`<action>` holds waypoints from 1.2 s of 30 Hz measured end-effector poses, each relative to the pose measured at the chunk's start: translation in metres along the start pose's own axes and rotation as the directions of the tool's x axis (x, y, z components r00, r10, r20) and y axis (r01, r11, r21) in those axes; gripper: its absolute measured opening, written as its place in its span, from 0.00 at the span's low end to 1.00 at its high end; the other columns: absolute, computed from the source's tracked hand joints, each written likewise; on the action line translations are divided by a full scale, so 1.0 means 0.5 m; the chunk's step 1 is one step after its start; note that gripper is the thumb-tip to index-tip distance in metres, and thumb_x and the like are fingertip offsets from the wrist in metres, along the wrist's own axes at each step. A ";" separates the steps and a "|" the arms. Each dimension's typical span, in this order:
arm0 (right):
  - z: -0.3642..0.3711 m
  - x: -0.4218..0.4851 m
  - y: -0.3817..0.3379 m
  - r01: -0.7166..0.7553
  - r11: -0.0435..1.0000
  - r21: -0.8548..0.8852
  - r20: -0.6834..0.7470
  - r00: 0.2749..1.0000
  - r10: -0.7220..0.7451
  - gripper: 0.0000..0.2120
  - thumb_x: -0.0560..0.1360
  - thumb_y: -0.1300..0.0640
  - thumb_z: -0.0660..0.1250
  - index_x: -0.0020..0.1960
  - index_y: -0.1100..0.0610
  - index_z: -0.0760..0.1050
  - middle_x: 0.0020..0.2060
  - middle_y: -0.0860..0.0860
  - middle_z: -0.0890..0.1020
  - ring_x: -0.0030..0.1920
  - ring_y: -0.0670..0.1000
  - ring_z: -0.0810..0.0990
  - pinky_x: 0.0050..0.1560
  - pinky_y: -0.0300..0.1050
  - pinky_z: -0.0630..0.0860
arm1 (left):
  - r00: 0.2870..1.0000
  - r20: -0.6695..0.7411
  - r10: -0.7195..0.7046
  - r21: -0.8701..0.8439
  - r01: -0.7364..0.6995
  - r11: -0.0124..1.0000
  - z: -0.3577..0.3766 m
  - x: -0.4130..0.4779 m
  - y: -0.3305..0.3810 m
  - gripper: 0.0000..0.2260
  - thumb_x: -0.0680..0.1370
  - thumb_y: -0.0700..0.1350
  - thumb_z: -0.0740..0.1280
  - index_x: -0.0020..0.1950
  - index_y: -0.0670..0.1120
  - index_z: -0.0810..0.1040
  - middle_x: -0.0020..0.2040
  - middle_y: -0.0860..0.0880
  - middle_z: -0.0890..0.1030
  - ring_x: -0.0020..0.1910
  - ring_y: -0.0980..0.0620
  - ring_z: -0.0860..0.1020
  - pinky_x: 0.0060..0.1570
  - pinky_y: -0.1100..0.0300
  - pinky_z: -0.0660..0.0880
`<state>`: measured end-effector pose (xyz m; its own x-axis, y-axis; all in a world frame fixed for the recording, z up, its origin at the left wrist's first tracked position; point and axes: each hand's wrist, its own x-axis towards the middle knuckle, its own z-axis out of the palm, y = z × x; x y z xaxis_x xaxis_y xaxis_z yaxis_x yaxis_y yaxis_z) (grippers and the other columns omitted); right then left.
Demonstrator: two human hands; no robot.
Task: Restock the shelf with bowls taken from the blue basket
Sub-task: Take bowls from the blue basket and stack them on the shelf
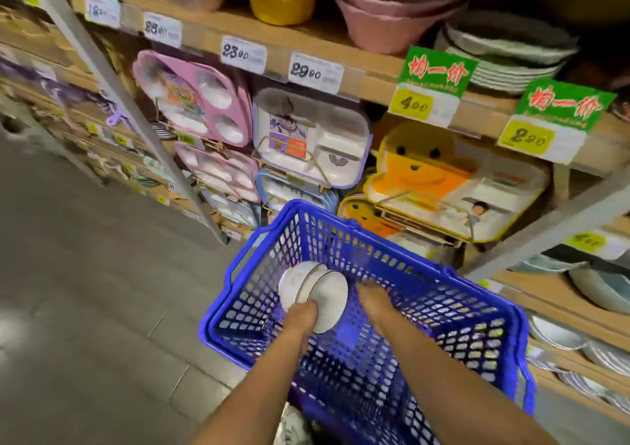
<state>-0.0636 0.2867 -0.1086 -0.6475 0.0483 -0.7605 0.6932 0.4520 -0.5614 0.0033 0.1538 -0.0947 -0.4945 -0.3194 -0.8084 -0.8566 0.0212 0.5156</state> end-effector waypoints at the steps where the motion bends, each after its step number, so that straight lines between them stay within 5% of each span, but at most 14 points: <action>1: 0.010 0.034 0.000 0.008 1.000 -0.025 0.003 1.000 -0.008 0.21 0.82 0.55 0.57 0.74 0.57 0.64 0.66 0.57 0.74 0.49 0.56 0.78 0.46 0.46 0.71 | 0.999 -0.006 -0.035 0.001 0.035 0.999 0.020 0.025 -0.014 0.18 0.82 0.41 0.58 0.69 0.33 0.71 0.67 0.35 0.74 0.66 0.38 0.74 0.53 0.59 0.76; 3: 0.032 0.100 0.004 0.060 0.993 -0.104 0.035 0.998 -0.057 0.24 0.81 0.58 0.59 0.76 0.55 0.60 0.71 0.58 0.69 0.49 0.55 0.78 0.43 0.42 0.72 | 0.998 -0.017 -0.057 -0.016 0.056 0.998 0.058 0.061 -0.037 0.17 0.82 0.39 0.57 0.69 0.34 0.70 0.68 0.36 0.74 0.67 0.38 0.73 0.44 0.66 0.73; 6: 0.064 0.176 0.025 0.149 0.953 -0.263 0.086 0.988 -0.131 0.25 0.80 0.62 0.60 0.76 0.58 0.58 0.70 0.61 0.69 0.64 0.62 0.74 0.57 0.51 0.73 | 0.994 -0.101 0.029 0.002 -0.029 1.000 0.095 0.105 -0.059 0.21 0.80 0.35 0.60 0.73 0.35 0.63 0.68 0.35 0.73 0.67 0.38 0.73 0.65 0.53 0.70; 11: 0.090 0.209 0.072 0.217 0.917 -0.335 -0.010 0.972 -0.234 0.18 0.80 0.58 0.59 0.69 0.57 0.64 0.55 0.63 0.80 0.54 0.64 0.79 0.43 0.48 0.68 | 0.974 -0.216 -0.073 -0.141 0.042 0.989 0.116 0.128 -0.067 0.30 0.77 0.38 0.65 0.76 0.42 0.55 0.67 0.37 0.74 0.65 0.40 0.74 0.66 0.53 0.69; 18: 0.072 0.190 0.070 0.286 0.869 -0.404 0.066 0.957 -0.284 0.19 0.80 0.61 0.59 0.70 0.58 0.64 0.66 0.61 0.69 0.64 0.63 0.71 0.60 0.52 0.70 | 0.952 -0.294 -0.080 -0.030 0.075 0.997 0.116 0.109 -0.043 0.26 0.79 0.46 0.64 0.73 0.41 0.58 0.66 0.37 0.75 0.62 0.37 0.75 0.61 0.52 0.70; 23: 0.011 0.135 0.049 0.281 0.877 -0.389 0.079 0.959 -0.273 0.19 0.78 0.57 0.62 0.68 0.55 0.66 0.66 0.59 0.69 0.62 0.62 0.72 0.59 0.52 0.71 | 0.964 -0.265 -0.028 -0.018 0.024 1.000 0.095 0.053 -0.029 0.28 0.79 0.49 0.63 0.75 0.42 0.58 0.65 0.37 0.76 0.63 0.37 0.74 0.64 0.48 0.70; 29: -0.058 0.002 0.001 0.394 0.877 -0.274 0.144 0.919 -0.367 0.21 0.79 0.48 0.61 0.71 0.46 0.64 0.66 0.58 0.68 0.65 0.61 0.70 0.62 0.52 0.70 | 0.929 -0.328 0.173 -0.080 -0.210 0.974 0.027 -0.059 -0.004 0.24 0.78 0.52 0.66 0.71 0.46 0.66 0.62 0.39 0.77 0.58 0.38 0.76 0.60 0.43 0.74; 33: -0.096 -0.106 -0.053 0.506 0.854 -0.120 0.085 0.863 -0.499 0.24 0.80 0.54 0.60 0.75 0.45 0.61 0.73 0.55 0.64 0.74 0.57 0.61 0.69 0.58 0.65 | 0.874 -0.335 0.352 -0.103 -0.406 0.908 -0.023 -0.134 0.052 0.29 0.74 0.56 0.64 0.73 0.48 0.66 0.67 0.42 0.74 0.62 0.40 0.74 0.61 0.46 0.73; 36: -0.139 -0.195 -0.105 0.608 0.794 0.010 -0.039 0.794 -0.607 0.23 0.81 0.59 0.58 0.74 0.48 0.63 0.71 0.52 0.69 0.71 0.54 0.67 0.68 0.56 0.68 | 0.807 -0.293 0.512 -0.161 -0.570 0.806 -0.055 -0.201 0.101 0.26 0.74 0.55 0.64 0.72 0.53 0.68 0.66 0.48 0.74 0.60 0.47 0.74 0.55 0.51 0.72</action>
<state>-0.0590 0.3203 0.0178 -0.9471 -0.2011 -0.2500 0.1601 0.3791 -0.9114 0.0140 0.1609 0.0205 -0.7949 -0.5243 -0.3053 -0.3849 0.0468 0.9218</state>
